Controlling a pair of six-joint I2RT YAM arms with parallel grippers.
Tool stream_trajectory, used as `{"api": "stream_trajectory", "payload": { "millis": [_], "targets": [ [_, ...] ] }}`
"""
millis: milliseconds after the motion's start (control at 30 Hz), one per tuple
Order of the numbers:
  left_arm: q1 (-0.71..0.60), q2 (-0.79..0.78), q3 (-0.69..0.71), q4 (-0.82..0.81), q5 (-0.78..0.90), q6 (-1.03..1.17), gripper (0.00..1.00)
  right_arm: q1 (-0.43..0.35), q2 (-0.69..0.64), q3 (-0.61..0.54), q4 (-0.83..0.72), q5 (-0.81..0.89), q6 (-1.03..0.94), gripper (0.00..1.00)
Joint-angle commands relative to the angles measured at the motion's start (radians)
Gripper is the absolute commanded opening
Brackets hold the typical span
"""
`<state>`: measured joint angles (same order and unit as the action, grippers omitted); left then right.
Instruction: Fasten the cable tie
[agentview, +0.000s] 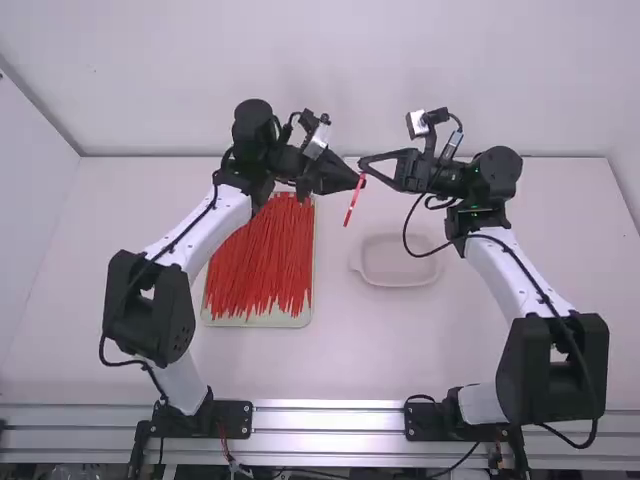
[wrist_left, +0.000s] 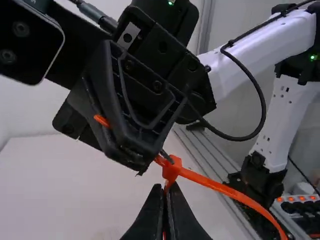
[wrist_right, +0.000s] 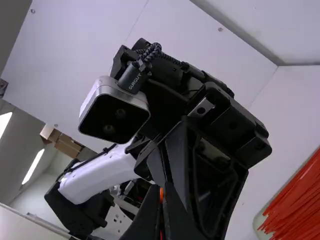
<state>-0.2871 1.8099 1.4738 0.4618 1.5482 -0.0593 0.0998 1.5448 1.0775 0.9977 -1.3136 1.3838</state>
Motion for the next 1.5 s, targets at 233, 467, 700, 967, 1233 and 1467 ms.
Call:
{"api": "stream_trajectory", "payload": {
  "millis": [233, 467, 700, 967, 1233, 1467],
  "targets": [
    [0.000, 0.002, -0.157, -0.010, 0.008, 0.003, 0.02, -0.004, -0.014, 0.022, 0.028, 0.032, 0.004, 0.00],
    [0.000, 0.002, -0.274, -0.010, 0.007, 0.002, 0.02, -0.022, -0.014, 0.022, 0.115, 0.031, 0.065, 0.00],
    [0.000, 0.002, -0.387, -0.010, 0.014, 0.002, 0.02, -0.043, -0.014, 0.022, 0.158, 0.028, 0.097, 0.00],
    [0.000, 0.002, -0.463, -0.009, 0.021, -0.004, 0.02, -0.055, -0.014, 0.022, 0.180, 0.027, 0.113, 0.00],
    [0.000, 0.000, -0.447, 0.035, 0.022, -0.111, 0.02, -0.054, -0.014, 0.022, 0.181, 0.028, 0.107, 0.00],
    [0.000, -0.001, -0.433, 0.545, 0.021, -0.496, 0.02, -0.056, -0.014, 0.022, 0.179, 0.019, 0.066, 0.80]
  ]
}}
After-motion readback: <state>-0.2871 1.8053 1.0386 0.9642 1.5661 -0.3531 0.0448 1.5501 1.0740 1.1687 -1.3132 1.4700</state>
